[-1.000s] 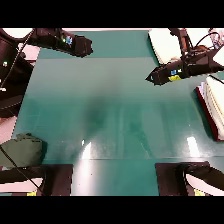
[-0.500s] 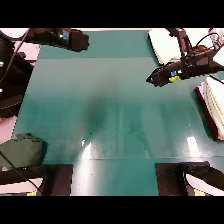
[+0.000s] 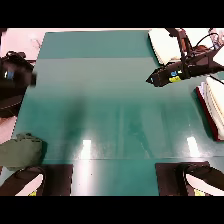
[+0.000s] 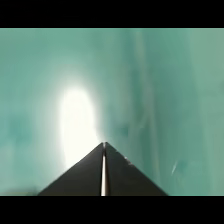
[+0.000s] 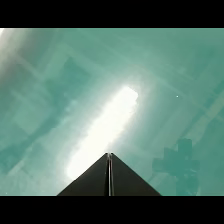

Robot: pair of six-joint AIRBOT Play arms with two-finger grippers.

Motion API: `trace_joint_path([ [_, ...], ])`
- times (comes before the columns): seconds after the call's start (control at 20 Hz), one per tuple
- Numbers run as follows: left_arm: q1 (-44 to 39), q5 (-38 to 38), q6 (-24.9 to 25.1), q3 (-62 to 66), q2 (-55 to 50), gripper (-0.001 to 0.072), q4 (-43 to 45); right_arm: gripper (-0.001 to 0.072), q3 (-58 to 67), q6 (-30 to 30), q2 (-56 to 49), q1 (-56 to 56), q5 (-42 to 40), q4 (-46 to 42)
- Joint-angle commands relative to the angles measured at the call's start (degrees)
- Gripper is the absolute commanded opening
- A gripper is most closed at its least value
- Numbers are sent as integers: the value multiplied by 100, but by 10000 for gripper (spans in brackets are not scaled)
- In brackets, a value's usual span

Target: Fold the shirts.

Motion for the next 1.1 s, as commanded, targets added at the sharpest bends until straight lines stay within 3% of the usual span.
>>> trace_joint_path([
  [0.0,776,-212,-260,-1897,1023,66,481,25,4,-2,-4,0,-11,0],
  [0.05,925,-201,-262,-2317,1097,440,494,25,4,-2,-4,0,-13,0],
  [0.1,1032,-153,-284,-2664,1102,720,494,25,4,-2,-4,0,-11,0],
  [0.15,1123,-44,-304,-3018,1095,673,494,25,4,-2,-4,0,-9,0],
  [0.3,1178,389,-439,-3864,1095,669,634,25,2,0,-4,0,-9,2],
  [0.55,1178,-4,-568,-4201,1097,667,723,25,4,-2,-4,0,-2,0],
  [0.6,1178,-74,-601,-4199,1097,601,726,25,4,-2,-4,0,-2,0],
  [0.75,1178,-190,-621,-4192,1097,39,721,25,4,0,-2,0,-2,0],
  [0.9,1178,-146,-621,-3460,1137,23,531,25,11,0,129,-37,-118,9],
  [1.05,1038,11,-557,-1652,1139,22,114,24,15,26,584,-203,-616,52],
])
